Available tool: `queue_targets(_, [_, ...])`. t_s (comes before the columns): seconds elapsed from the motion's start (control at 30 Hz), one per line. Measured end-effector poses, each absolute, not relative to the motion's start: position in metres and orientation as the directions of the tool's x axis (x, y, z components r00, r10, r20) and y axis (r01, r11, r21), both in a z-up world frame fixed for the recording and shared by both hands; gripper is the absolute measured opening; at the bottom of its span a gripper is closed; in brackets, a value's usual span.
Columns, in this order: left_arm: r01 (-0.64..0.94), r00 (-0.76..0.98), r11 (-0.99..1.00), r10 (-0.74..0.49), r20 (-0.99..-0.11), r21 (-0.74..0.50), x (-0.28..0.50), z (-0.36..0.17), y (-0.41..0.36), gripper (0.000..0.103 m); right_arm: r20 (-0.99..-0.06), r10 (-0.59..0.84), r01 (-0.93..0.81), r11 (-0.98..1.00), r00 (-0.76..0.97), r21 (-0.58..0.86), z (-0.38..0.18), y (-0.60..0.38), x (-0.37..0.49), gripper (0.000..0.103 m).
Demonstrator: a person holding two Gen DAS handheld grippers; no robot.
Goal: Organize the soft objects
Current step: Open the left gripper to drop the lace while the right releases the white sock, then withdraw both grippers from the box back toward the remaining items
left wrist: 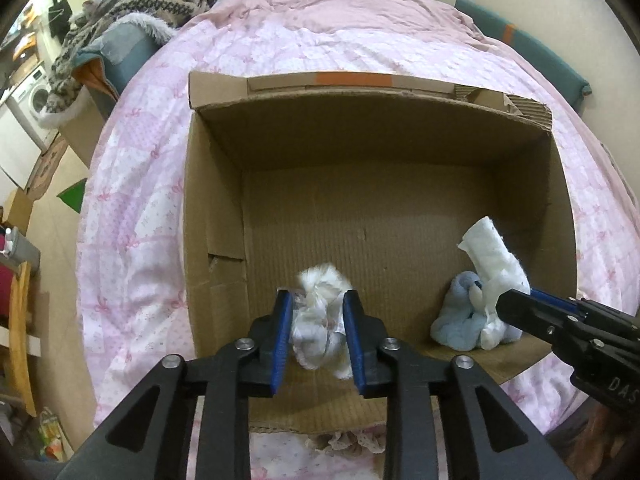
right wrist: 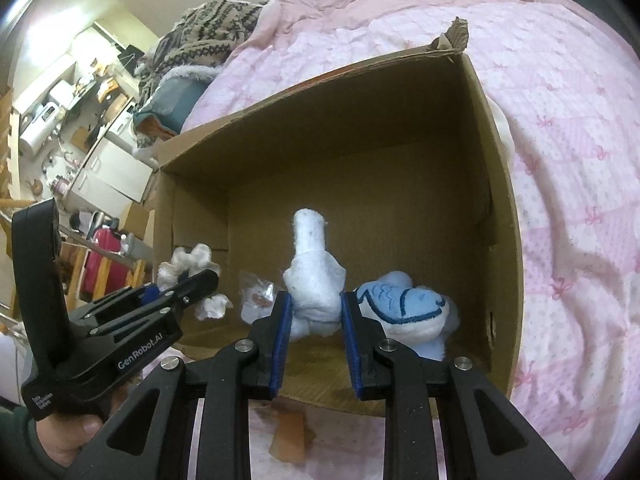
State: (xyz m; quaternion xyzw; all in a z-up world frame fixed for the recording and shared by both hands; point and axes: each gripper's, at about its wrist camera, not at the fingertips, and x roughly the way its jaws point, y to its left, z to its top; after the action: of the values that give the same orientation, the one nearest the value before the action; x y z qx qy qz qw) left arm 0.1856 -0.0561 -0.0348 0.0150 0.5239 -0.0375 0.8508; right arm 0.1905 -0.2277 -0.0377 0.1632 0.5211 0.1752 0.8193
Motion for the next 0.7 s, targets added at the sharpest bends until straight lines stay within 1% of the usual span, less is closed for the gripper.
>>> queue_targets(0.03, [0.080, 0.451, 0.997, -0.045, -0.892, -0.010, 0.186, -0.034, -0.056, 0.029, -0.796, 0.454, -0.118, 0.887, 0.399, 0.447, -0.037, -0.230, 0.188, 0.026])
queue_targets(0.07, [0.077, 0.451, 0.997, -0.041, -0.892, -0.006, 0.186, -0.032, -0.056, 0.039, -0.795, 0.456, -0.120, 0.886, 0.402, 0.447, -0.035, -0.230, 0.187, 0.027])
queue_targets(0.1, [0.071, 0.453, 0.997, -0.035, -0.891, -0.003, 0.185, -0.030, -0.055, 0.051, -0.793, 0.454, -0.120, 0.887, 0.407, 0.447, -0.034, -0.231, 0.185, 0.027])
queue_targets(0.13, [0.062, 0.457, 0.998, -0.029, -0.889, 0.000, 0.185, -0.028, -0.054, 0.056, -0.793, 0.449, -0.117, 0.889, 0.412, 0.443, -0.032, -0.233, 0.184, 0.027])
queue_targets(0.17, [0.056, 0.461, 0.998, -0.025, -0.887, 0.001, 0.184, -0.025, -0.053, 0.063, -0.791, 0.447, -0.114, 0.890, 0.418, 0.442, -0.030, -0.233, 0.184, 0.027])
queue_targets(0.2, [0.053, 0.466, 0.999, -0.025, -0.884, -0.001, 0.183, -0.023, -0.052, 0.066, -0.787, 0.450, -0.112, 0.887, 0.422, 0.448, -0.028, -0.235, 0.183, 0.028])
queue_targets(0.23, [0.050, 0.471, 0.999, -0.027, -0.882, -0.003, 0.182, -0.020, -0.051, 0.066, -0.785, 0.452, -0.109, 0.885, 0.424, 0.452, -0.027, -0.236, 0.183, 0.029])
queue_targets(0.27, [0.051, 0.474, 0.999, -0.026, -0.880, -0.003, 0.182, -0.018, -0.050, 0.066, -0.783, 0.454, -0.104, 0.884, 0.425, 0.456, -0.026, -0.237, 0.182, 0.033])
queue_targets(0.33, [0.052, 0.478, 0.999, -0.020, -0.878, 0.005, 0.179, -0.014, -0.050, 0.066, -0.779, 0.454, -0.098, 0.883, 0.433, 0.460, -0.023, -0.239, 0.180, 0.052])
queue_targets(0.37, [0.051, 0.480, 0.999, -0.018, -0.877, 0.007, 0.178, -0.012, -0.050, 0.066, -0.774, 0.453, -0.098, 0.882, 0.443, 0.460, -0.021, -0.240, 0.178, 0.063])
queue_targets(0.7, [0.049, 0.502, 0.999, -0.025, -0.865, -0.001, 0.159, 0.006, -0.044, 0.066, -0.767, 0.449, -0.131, 0.888, 0.458, 0.441, -0.003, -0.236, 0.155, 0.063])
